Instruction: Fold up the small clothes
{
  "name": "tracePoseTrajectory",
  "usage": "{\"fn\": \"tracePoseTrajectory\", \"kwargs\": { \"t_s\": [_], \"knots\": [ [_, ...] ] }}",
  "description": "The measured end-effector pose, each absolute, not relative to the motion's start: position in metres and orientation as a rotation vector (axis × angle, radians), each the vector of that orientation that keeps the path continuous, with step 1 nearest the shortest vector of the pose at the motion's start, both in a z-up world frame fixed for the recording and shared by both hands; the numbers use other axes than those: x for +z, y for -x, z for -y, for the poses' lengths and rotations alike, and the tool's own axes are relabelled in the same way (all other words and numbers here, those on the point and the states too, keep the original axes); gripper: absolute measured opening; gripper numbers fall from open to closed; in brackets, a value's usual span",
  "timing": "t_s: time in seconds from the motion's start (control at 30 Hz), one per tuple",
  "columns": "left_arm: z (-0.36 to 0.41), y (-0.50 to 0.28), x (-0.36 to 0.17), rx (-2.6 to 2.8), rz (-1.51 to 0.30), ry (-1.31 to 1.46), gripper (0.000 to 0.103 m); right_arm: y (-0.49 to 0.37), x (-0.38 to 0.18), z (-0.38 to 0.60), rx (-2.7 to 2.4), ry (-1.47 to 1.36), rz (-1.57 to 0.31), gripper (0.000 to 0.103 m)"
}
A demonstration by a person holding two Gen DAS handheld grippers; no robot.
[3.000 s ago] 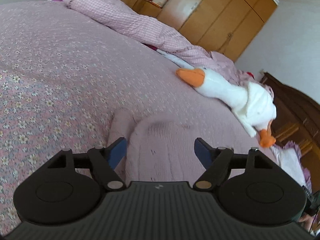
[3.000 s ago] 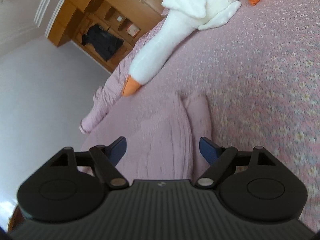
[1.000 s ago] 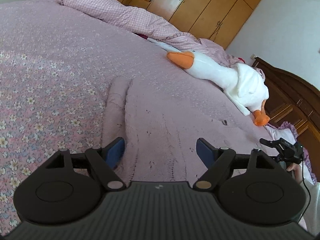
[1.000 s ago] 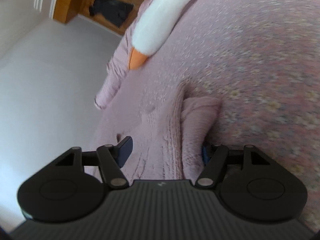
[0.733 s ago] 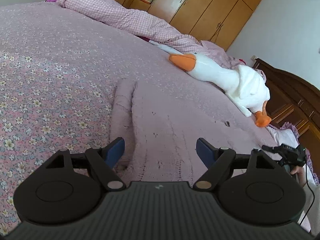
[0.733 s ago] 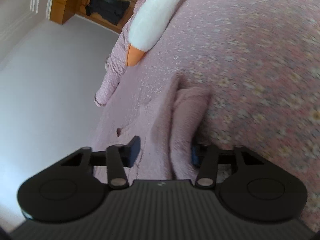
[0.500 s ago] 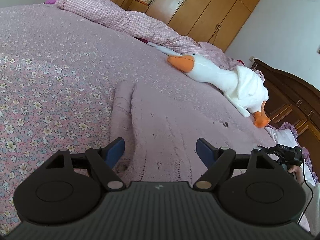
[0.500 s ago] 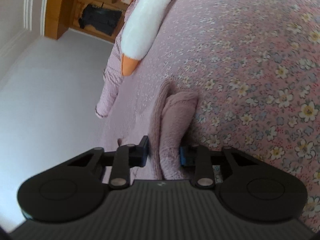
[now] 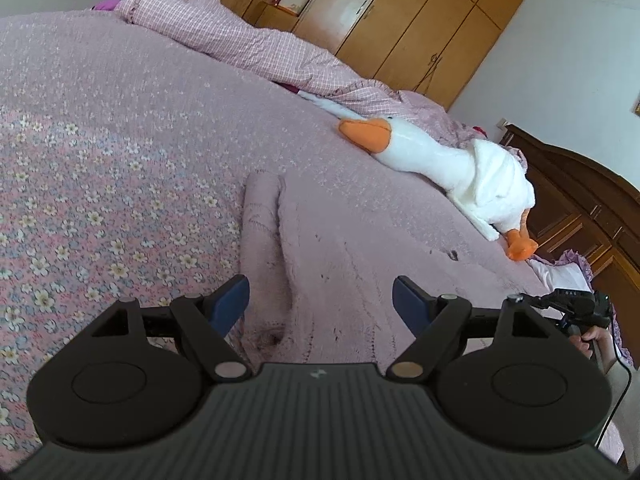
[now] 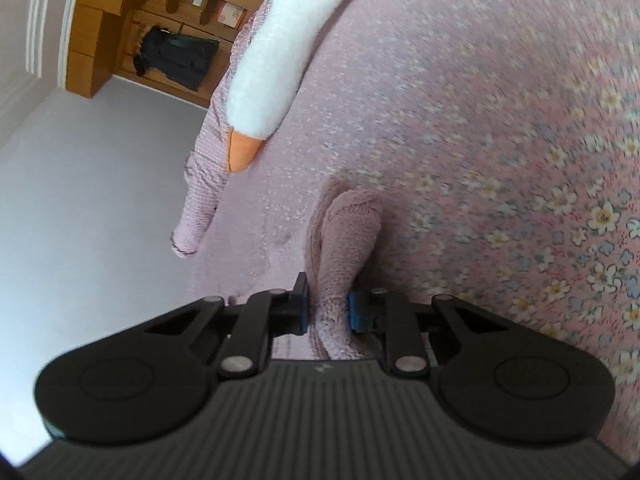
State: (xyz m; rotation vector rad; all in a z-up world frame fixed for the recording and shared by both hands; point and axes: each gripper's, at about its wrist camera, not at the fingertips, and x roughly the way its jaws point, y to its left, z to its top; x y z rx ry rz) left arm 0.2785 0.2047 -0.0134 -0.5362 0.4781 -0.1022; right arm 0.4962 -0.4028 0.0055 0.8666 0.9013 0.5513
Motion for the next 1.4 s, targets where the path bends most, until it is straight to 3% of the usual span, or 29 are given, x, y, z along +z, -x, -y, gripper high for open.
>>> {"fn": "tracePoseTrajectory", "kwargs": {
  "t_s": [0.77, 1.4],
  "knots": [
    [-0.233, -0.261, 0.010, -0.095, -0.414, 0.433, 0.087, -0.485, 0.135, 0.248, 0.202, -0.364, -1.007, 0.020],
    [-0.235, -0.251, 0.016, -0.102, -0.396, 0.381, 0.088, -0.470, 0.160, 0.134, 0.098, -0.215, -1.011, 0.020]
  ]
}}
